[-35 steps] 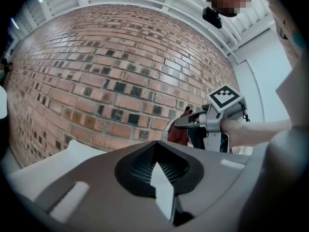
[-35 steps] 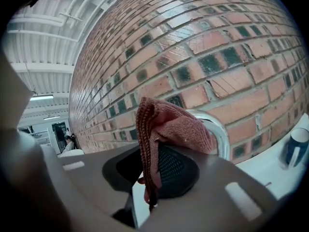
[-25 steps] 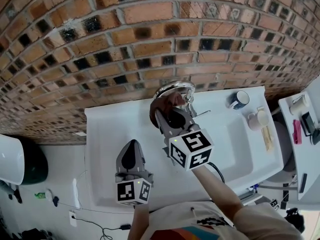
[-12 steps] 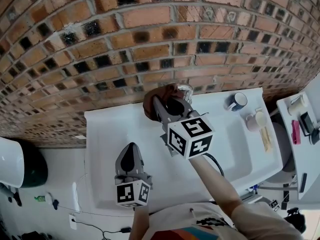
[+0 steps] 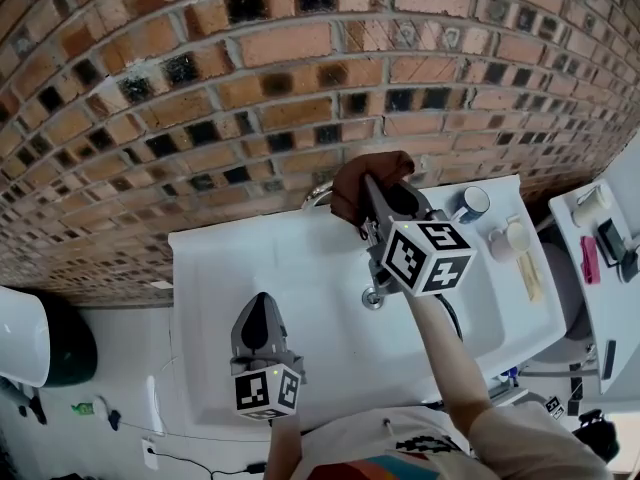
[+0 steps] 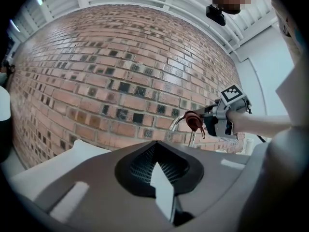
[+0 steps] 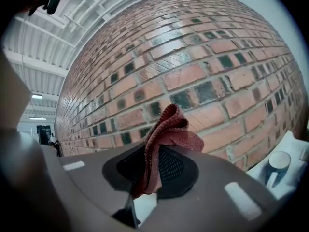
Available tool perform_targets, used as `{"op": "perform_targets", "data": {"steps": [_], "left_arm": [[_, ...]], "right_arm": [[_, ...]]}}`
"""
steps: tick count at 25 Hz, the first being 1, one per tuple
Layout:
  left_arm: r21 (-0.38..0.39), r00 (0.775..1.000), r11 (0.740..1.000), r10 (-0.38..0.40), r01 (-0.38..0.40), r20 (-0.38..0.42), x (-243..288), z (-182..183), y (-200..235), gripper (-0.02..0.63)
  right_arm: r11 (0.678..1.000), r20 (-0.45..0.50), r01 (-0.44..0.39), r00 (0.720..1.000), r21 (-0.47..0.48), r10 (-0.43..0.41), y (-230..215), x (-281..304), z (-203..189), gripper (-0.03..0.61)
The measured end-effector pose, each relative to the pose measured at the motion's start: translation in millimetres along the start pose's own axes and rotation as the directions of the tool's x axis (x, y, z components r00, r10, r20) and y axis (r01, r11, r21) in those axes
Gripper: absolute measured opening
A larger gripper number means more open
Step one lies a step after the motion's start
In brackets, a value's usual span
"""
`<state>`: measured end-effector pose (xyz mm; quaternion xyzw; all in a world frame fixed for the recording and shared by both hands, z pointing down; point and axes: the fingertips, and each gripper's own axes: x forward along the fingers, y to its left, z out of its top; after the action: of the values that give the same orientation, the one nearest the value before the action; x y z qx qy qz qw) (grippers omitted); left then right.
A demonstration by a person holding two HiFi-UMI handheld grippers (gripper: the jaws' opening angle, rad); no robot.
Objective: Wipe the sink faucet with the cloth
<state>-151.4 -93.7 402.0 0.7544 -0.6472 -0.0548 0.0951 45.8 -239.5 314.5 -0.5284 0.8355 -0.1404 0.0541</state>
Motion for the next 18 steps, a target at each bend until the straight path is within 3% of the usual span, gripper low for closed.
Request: {"op": "perform_targets", "data": {"steps": [3,10,14,18], "left_arm": [[-0.001,1.000,1.000,0.001,-0.001,-0.003,1.5,0.9,-0.1,0.005],[0.001,1.000,1.000,-0.023,0.023,-0.015,6.1,-4.6,-7.1,0.005],[0.001,0.999,1.000,-0.030,0.030,-0.029,9.8,-7.9,-10.8,0.005],[0.003,0.998,0.999,-0.037,0.037,-0.043,12.2,-11.0,-13.7,0.005]], "right_arm": [[0.998,-0.024,0.062,0.998,0.011,-0.062,-26.1,-4.7,-6.1,0.049],[0.972,-0.162,0.205,0.962,-0.114,-0.221,-68.2,-11.7,-53.2,0.048],[0.956,-0.301,0.213,0.915,-0.202,-0.268,-74.8,-7.2,-100.2,0.046],[0.957,-0.402,0.183,0.877,-0.224,-0.262,-69.0,-5.8,-137.9,0.048]]}}
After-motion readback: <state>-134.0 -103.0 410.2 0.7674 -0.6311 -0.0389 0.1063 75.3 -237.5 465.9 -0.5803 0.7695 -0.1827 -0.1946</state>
